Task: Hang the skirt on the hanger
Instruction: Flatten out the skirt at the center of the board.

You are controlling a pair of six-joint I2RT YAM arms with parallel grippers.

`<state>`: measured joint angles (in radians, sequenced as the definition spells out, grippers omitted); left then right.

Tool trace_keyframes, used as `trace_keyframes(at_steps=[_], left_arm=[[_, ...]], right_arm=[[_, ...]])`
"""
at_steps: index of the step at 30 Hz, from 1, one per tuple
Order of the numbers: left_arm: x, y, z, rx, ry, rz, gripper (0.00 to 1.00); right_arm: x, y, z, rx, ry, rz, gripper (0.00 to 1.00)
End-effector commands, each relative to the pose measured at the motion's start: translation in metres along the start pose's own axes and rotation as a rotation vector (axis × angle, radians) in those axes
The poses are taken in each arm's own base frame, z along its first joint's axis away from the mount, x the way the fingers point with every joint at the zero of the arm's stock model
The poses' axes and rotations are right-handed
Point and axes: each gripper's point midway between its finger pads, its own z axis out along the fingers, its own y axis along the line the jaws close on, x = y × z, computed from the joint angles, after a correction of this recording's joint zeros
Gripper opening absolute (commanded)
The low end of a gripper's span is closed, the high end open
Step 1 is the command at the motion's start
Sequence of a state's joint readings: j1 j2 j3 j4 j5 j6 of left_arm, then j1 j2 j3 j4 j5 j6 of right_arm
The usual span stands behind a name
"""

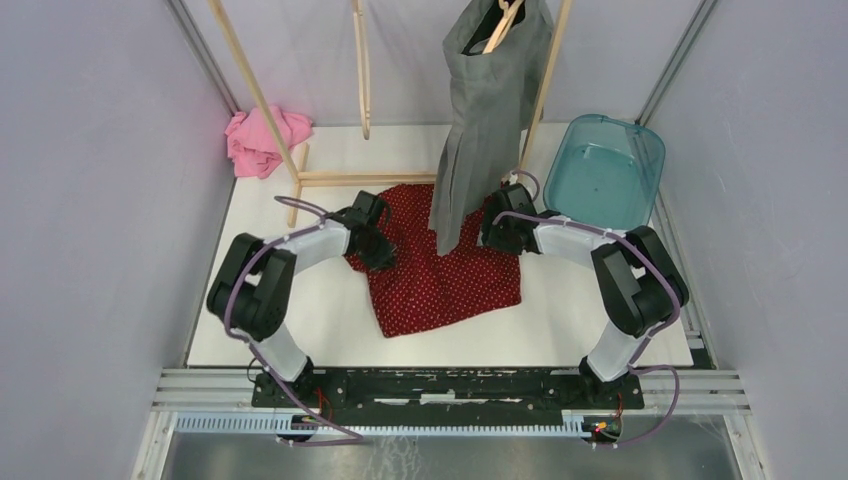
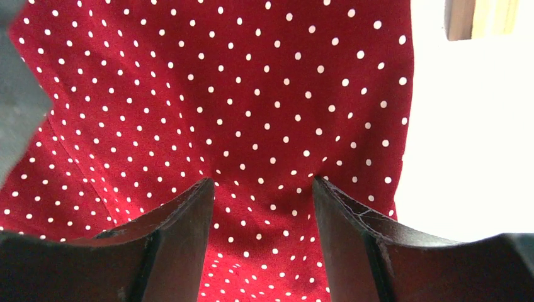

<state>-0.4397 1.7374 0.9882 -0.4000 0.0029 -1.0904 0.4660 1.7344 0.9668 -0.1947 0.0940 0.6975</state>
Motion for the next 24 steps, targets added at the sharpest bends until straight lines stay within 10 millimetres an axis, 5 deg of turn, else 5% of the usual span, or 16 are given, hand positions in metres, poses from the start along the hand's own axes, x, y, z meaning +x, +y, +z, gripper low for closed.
trace_keyframes(at_steps=[1, 6, 11, 15, 18, 24], left_arm=[[0.034, 0.068, -0.025, -0.154, 0.075, 0.032, 0.17], [0.036, 0.083, -0.057, -0.123, 0.023, 0.013, 0.22], [0.022, 0.062, -0.088, 0.056, -0.086, 0.041, 0.46], [0.003, 0.04, -0.11, 0.152, -0.185, 0.094, 0.54], [0.004, 0.047, -0.109, 0.106, -0.173, 0.085, 0.56], [0.035, 0.076, -0.072, 0.075, -0.068, 0.01, 0.65]], right_arm=[[0.04, -0.042, 0.001, 0.118, 0.114, -0.029, 0.65], [0.044, -0.045, -0.003, 0.111, 0.112, -0.033, 0.66], [0.039, -0.036, -0.013, 0.062, 0.087, -0.04, 0.67], [0.033, -0.032, -0.026, 0.041, 0.083, -0.065, 0.67], [0.03, -0.028, -0.04, 0.011, 0.067, -0.08, 0.67], [0.03, -0.024, -0.066, -0.042, 0.04, -0.116, 0.67]])
